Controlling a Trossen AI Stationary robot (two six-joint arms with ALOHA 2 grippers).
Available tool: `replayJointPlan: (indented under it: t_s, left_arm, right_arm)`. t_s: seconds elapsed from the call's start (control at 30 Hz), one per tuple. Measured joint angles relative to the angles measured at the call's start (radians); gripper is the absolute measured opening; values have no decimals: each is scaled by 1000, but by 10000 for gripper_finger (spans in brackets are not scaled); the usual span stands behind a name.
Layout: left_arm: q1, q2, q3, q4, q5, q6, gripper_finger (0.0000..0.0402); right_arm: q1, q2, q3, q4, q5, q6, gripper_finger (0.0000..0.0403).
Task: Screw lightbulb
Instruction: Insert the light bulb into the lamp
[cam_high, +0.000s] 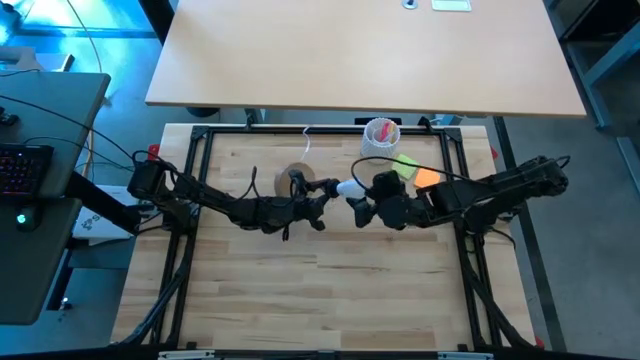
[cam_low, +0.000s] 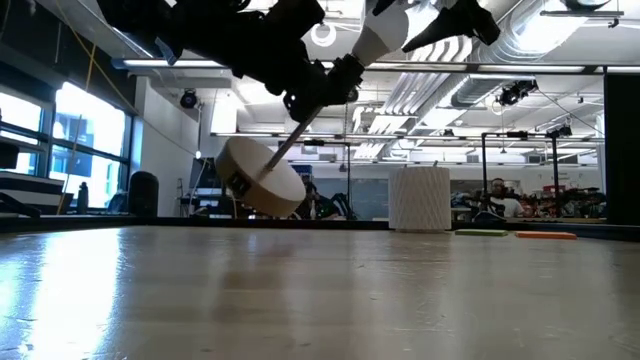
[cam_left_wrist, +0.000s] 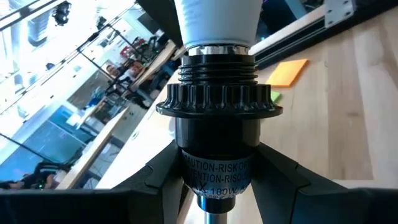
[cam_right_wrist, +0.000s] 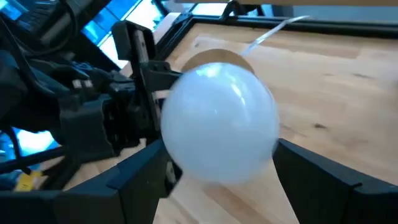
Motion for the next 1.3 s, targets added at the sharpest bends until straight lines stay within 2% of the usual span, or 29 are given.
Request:
replayJointPlan:
  t_s: [0.23, 0.37, 0.53, 0.63, 0.83, 1.03, 1.3]
  left_arm:
    - [-2, 0, 0, -9, 4, 8, 141]
    - [-2, 0, 0, -15, 11, 7, 141]
    - [3, 0, 0, -67, 116, -80, 141]
    - [19, 0, 0, -88, 193, -145, 141]
    - [46, -1, -11, -72, 266, -172, 141]
    - [51, -1, -12, -75, 294, -183, 141]
    - [51, -1, -13, -79, 306, -188, 141]
  right_arm:
    - [-32, 0, 0, 52, -101, -47, 284]
    - [-32, 0, 0, 32, -116, -101, 284]
    - [-21, 0, 0, -61, -131, -151, 284]
    - [1, 0, 0, -77, -114, -214, 284]
    - [27, 0, 0, -94, -99, -319, 284]
    - [38, -2, 0, -104, -67, -368, 284]
    - [81, -45, 0, -216, -51, -368, 284]
